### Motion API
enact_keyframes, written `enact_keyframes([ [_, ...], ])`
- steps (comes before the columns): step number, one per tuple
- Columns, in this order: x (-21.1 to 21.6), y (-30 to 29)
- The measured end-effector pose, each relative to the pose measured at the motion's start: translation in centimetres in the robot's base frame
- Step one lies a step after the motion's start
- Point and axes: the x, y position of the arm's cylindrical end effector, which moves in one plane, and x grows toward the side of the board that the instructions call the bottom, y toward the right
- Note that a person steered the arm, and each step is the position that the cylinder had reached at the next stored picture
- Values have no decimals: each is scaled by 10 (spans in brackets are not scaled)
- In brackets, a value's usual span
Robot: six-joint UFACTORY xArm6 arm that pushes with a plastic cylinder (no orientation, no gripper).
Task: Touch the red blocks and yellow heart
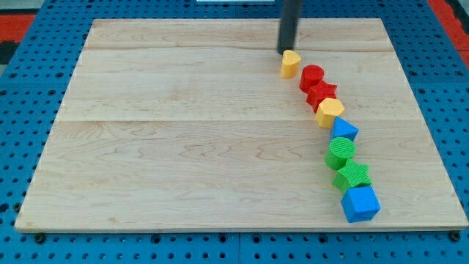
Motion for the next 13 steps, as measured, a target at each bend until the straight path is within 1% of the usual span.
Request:
enact_keyframes([
  [1, 11, -45],
  [2, 32, 17],
  [3, 32, 51],
  [4, 32, 21],
  [5, 68, 7],
  [6, 78, 36],
  [8, 78, 40],
  [9, 79, 65],
  [10, 76, 66],
  [11, 80, 16],
  [12, 104, 16],
  [13, 109, 62],
])
